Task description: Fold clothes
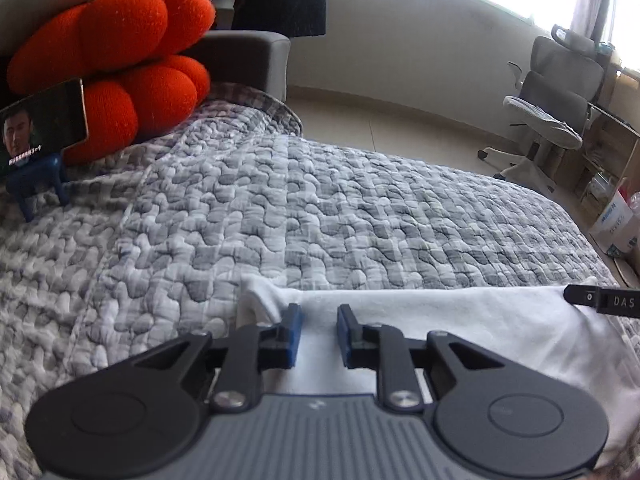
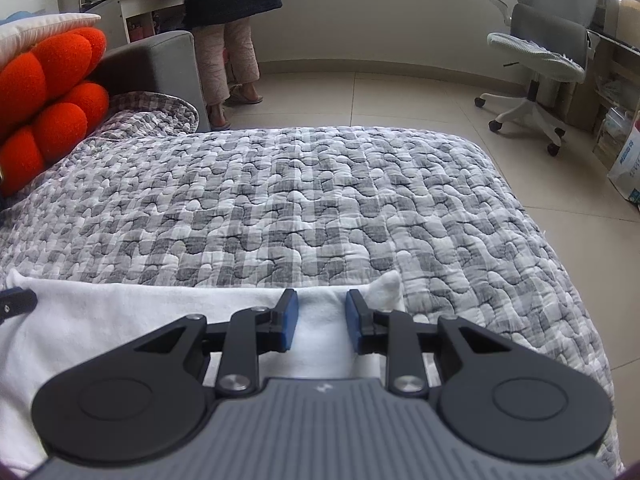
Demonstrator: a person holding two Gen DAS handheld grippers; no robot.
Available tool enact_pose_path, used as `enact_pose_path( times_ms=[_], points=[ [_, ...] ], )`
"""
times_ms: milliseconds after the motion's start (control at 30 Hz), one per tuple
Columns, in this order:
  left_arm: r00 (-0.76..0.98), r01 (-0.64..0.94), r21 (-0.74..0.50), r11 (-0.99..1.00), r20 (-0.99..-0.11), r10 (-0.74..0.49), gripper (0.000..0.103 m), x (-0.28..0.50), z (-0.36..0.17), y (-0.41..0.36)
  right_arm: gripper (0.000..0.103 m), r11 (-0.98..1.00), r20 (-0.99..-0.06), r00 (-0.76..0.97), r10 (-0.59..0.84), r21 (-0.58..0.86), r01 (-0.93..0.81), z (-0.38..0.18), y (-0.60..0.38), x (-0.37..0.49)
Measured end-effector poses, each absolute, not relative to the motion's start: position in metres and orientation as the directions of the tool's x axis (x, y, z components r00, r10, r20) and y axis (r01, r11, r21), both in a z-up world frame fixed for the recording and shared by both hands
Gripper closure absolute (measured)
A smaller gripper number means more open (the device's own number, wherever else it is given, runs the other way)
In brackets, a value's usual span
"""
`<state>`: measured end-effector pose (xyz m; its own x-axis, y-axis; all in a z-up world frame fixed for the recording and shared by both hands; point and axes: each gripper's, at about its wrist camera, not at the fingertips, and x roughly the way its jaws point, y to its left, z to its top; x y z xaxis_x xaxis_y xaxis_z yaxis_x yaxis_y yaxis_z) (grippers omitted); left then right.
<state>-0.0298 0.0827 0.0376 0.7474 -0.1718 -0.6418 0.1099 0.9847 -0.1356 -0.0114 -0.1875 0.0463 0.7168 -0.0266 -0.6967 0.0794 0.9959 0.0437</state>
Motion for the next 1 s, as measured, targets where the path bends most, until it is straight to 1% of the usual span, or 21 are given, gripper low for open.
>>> enact_pose_path(
  times_ms=[233, 467, 533, 600, 667, 733, 833, 867, 933, 1000],
  points=[
    [0.753, 0.127, -0.159, 0.979, -0.627, -0.200, 0.082, -0.034, 0.043, 0.097, 0.074, 0.996, -0.697, 0.717, -0.018, 0.051, 0.074, 0.045, -0.189, -0.012],
    [0.784, 0.091, -0.185, 0.978, -0.592, -0.185, 0.080, -0.036, 0.052, 0.119, 0.074, 0.996, -0.698, 0.716, -0.007, 0.059, 0.067, 0.046, -0.191, -0.012],
    [0.792, 0.109, -0.204, 0.973, -0.573, -0.209, 0.080, -0.037, 0.055, 0.118, 0.073, 0.996, -0.698, 0.716, -0.006, 0.059, 0.066, 0.046, -0.191, -0.012],
    [0.810, 0.143, -0.210, 0.967, -0.536, -0.236, 0.080, -0.040, 0.060, 0.116, 0.071, 0.994, -0.696, 0.718, 0.000, 0.076, 0.074, 0.047, -0.193, -0.012],
    [0.832, 0.145, -0.210, 0.967, -0.503, -0.234, 0.080, -0.042, 0.065, 0.119, 0.071, 0.992, -0.693, 0.721, 0.009, 0.099, 0.083, 0.049, -0.196, -0.013],
    [0.846, 0.088, -0.263, 0.961, -0.489, -0.211, 0.080, -0.040, 0.068, 0.134, 0.073, 0.983, -0.663, 0.749, -0.005, 0.133, 0.124, 0.056, -0.203, -0.017],
    [0.855, -0.010, -0.378, 0.926, -0.484, -0.188, 0.082, -0.033, 0.068, 0.164, 0.069, 0.970, -0.579, 0.810, -0.092, 0.130, 0.203, 0.073, -0.216, -0.028],
    [0.857, -0.024, -0.401, 0.916, -0.481, -0.188, 0.082, -0.032, 0.067, 0.170, 0.069, 0.966, -0.574, 0.813, -0.104, 0.137, 0.220, 0.074, -0.221, -0.029],
    [0.857, -0.004, -0.402, 0.916, -0.474, -0.204, 0.082, -0.033, 0.068, 0.167, 0.069, 0.954, -0.584, 0.804, -0.108, 0.166, 0.248, 0.074, -0.233, -0.029],
    [0.851, 0.049, -0.369, 0.928, -0.471, -0.232, 0.082, -0.035, 0.068, 0.153, 0.069, 0.943, -0.595, 0.797, -0.109, 0.192, 0.272, 0.074, -0.243, -0.029]
  ],
)
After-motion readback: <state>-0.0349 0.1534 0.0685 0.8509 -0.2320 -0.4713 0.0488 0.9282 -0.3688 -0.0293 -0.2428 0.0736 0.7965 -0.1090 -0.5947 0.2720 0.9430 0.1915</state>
